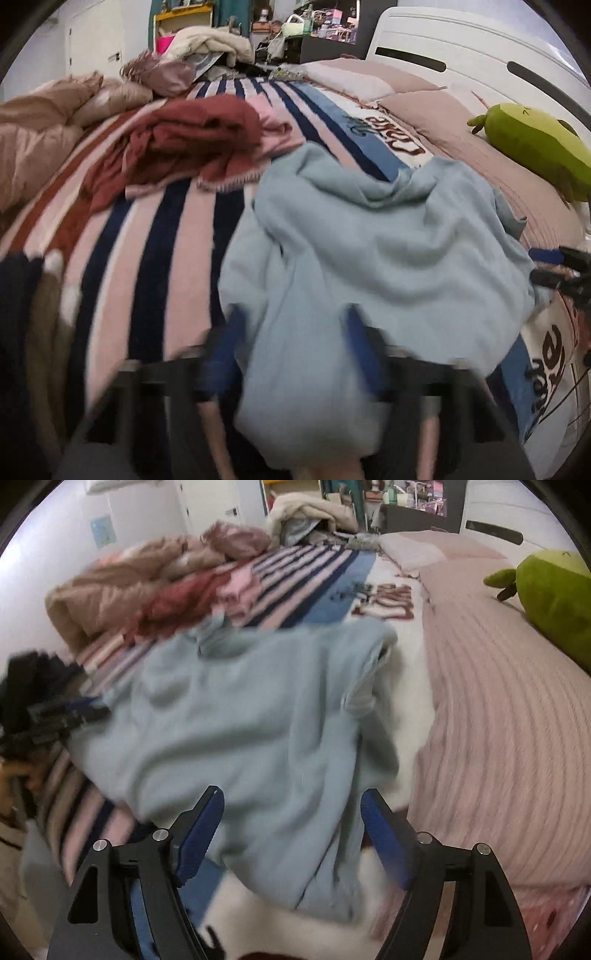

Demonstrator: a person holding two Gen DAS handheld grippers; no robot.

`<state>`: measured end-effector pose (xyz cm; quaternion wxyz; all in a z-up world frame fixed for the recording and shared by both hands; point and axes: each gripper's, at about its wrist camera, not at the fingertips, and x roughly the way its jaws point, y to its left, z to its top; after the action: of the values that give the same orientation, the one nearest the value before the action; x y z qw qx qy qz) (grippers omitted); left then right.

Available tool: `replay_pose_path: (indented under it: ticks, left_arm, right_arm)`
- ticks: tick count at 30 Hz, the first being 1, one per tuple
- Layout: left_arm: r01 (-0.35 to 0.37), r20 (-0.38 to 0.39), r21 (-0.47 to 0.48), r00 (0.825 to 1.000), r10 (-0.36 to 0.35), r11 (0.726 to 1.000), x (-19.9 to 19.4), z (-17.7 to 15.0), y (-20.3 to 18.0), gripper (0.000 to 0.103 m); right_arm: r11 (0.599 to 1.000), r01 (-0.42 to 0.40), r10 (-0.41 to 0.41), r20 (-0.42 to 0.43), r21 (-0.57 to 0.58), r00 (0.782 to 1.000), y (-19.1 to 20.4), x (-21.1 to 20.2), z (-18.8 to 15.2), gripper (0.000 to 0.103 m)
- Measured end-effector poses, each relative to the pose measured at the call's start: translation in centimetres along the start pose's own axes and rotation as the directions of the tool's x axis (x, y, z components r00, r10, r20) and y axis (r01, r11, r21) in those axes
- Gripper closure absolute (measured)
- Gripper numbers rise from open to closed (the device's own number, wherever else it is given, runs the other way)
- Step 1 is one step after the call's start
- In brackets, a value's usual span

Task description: Fold small clothes

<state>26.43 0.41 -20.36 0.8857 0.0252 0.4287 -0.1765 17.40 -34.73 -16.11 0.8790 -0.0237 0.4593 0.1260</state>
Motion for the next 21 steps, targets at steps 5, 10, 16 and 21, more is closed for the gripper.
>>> replay_pose_path:
  ticks: [5, 10, 16, 21]
  left_arm:
    - [-0.022, 0.043, -0.004, 0.999, 0.022, 1.000, -1.1, -1.2, -0.4, 0.096]
    - [-0.038, 0.097, -0.004, 0.995, 0.039, 0.999, -3.9, -2.1, -0.4, 0.097]
    - [-0.043, 0.108, -0.020, 0.993, 0.045, 0.999, -6.5, -4.5, 0.2, 0.100]
    - [0.001, 0.102, -0.004, 0.995, -0.001, 1.000, -6.5, -4.6, 0.1, 0.084]
  right_arm:
    - [0.999, 0.040, -0.039, 0.030, -0.024, 0.999, 0.7, 0.3, -0.7, 0.098]
    - [0.999, 0.028, -0.027, 0.079, -0.021, 0.996, 0.4, -2.0, -1.3, 0.101]
    - [1.000, -0.025, 0.027, 0.113, -0.013, 0.993, 0.0, -5.0, -3.5, 0.101]
    - [1.000, -0.012, 0.013, 0.107, -0.011, 0.994, -0.5, -5.3, -3.8, 0.094]
